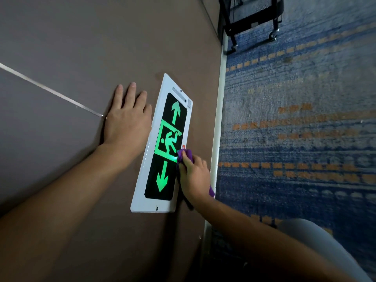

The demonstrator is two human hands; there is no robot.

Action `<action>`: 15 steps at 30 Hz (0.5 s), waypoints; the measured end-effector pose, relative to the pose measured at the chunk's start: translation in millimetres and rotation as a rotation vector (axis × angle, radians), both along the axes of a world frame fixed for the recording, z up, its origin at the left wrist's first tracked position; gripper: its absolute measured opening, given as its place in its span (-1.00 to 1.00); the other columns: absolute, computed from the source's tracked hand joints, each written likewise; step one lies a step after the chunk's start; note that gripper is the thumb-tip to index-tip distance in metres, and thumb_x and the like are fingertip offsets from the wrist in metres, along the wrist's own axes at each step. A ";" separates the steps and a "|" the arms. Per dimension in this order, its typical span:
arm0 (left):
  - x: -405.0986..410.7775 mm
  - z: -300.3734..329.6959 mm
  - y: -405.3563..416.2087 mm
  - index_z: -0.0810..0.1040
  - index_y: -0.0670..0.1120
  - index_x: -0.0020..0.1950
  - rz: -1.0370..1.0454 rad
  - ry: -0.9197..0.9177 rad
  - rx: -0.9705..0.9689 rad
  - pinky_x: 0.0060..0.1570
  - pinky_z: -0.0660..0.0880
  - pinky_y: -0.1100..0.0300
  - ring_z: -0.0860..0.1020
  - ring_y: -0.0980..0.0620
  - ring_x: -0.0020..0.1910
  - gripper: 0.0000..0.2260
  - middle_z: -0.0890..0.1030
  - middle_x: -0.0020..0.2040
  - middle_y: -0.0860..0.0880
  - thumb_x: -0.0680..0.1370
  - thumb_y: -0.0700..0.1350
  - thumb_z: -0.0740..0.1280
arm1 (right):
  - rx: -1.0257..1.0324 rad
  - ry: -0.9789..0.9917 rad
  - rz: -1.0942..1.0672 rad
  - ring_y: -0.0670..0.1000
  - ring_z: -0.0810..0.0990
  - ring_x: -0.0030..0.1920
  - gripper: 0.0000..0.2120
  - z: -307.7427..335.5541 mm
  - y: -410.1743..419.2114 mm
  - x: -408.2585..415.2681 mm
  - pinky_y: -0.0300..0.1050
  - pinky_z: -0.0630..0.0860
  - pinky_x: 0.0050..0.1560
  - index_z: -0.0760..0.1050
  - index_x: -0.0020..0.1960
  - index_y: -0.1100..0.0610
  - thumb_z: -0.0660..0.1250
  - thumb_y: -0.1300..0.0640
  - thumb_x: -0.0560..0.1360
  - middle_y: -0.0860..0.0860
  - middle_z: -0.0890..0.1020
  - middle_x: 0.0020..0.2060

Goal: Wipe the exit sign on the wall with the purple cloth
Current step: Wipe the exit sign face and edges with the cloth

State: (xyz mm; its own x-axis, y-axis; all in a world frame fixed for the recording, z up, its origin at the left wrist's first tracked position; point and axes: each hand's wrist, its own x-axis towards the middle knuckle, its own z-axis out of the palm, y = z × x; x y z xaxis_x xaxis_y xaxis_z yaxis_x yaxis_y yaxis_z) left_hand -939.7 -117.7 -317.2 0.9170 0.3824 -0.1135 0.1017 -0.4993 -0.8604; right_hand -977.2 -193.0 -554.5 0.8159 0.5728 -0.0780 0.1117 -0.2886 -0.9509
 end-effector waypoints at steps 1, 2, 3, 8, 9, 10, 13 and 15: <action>-1.7 -0.6 -1.9 0.32 -0.10 0.58 0.006 0.008 0.005 0.59 -0.08 -0.23 0.00 -0.26 0.64 -0.50 0.18 0.64 -0.15 0.67 0.08 0.17 | -0.002 -0.004 0.003 0.10 0.49 0.29 -0.58 -1.5 -3.7 -9.5 0.06 0.49 0.27 0.38 0.57 -0.02 0.19 0.00 0.72 0.08 0.57 0.37; -3.6 -1.3 -2.8 0.30 -0.10 0.59 0.010 0.018 0.013 0.59 -0.08 -0.23 -0.01 -0.26 0.65 -0.49 0.17 0.65 -0.15 0.68 0.07 0.15 | -0.009 -0.006 0.001 0.11 0.48 0.30 -0.58 -2.5 -6.5 -18.3 0.05 0.49 0.27 0.39 0.57 -0.03 0.20 0.00 0.72 0.08 0.56 0.38; -5.9 -2.1 -3.4 0.28 -0.09 0.60 0.010 0.023 0.018 0.59 -0.08 -0.23 -0.02 -0.25 0.65 -0.49 0.16 0.65 -0.14 0.68 0.07 0.14 | -0.015 -0.002 0.001 0.12 0.47 0.32 -0.58 -2.6 -9.1 -25.5 0.05 0.49 0.28 0.40 0.56 -0.03 0.21 0.00 0.71 0.09 0.55 0.39; -15.1 1.4 -2.1 0.32 -0.09 0.58 -0.001 -0.011 -0.015 0.60 -0.06 -0.19 0.00 -0.22 0.65 -0.50 0.18 0.65 -0.14 0.67 0.07 0.16 | -0.014 0.003 -0.004 0.12 0.46 0.29 -0.59 -1.1 -8.6 -14.7 0.06 0.49 0.27 0.43 0.54 -0.02 0.23 0.01 0.71 0.09 0.55 0.36; -16.1 2.2 -2.1 0.33 -0.10 0.57 -0.003 -0.016 -0.019 0.60 -0.07 -0.19 0.00 -0.22 0.65 -0.51 0.18 0.65 -0.14 0.67 0.06 0.16 | -0.019 0.001 -0.010 0.12 0.47 0.28 -0.59 0.9 -5.9 -6.8 0.06 0.49 0.26 0.43 0.54 -0.01 0.23 0.02 0.71 0.09 0.55 0.35; -16.8 2.3 -2.2 0.33 -0.10 0.57 -0.002 -0.017 -0.021 0.60 -0.07 -0.18 0.00 -0.22 0.65 -0.51 0.18 0.65 -0.14 0.67 0.06 0.16 | -0.021 0.005 -0.020 0.11 0.47 0.27 -0.60 3.8 -2.3 2.1 0.06 0.50 0.26 0.44 0.54 0.00 0.23 0.02 0.71 0.09 0.55 0.34; -16.7 0.6 -2.5 0.33 -0.10 0.57 0.006 -0.010 -0.027 0.60 -0.09 -0.19 -0.02 -0.22 0.65 -0.51 0.17 0.65 -0.13 0.67 0.05 0.16 | -0.006 0.048 -0.054 0.10 0.47 0.24 -0.61 13.6 11.1 29.4 0.03 0.51 0.23 0.46 0.52 0.02 0.22 0.02 0.71 0.09 0.56 0.27; -16.6 0.3 -1.7 0.34 -0.10 0.57 0.005 -0.008 -0.028 0.60 -0.10 -0.19 -0.02 -0.22 0.65 -0.51 0.17 0.65 -0.13 0.66 0.05 0.17 | -0.016 0.072 -0.058 0.10 0.47 0.22 -0.61 17.3 21.5 48.3 -0.01 0.50 0.17 0.47 0.51 0.02 0.19 0.01 0.72 0.09 0.56 0.22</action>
State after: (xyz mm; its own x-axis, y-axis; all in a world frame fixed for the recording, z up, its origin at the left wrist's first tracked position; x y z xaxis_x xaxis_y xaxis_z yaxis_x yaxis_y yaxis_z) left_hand -956.3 -119.4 -317.0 0.9159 0.3842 -0.1167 0.1116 -0.5227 -0.8452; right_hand -929.0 -171.5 -537.2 0.8397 0.5228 -0.1471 0.0254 -0.3083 -0.9509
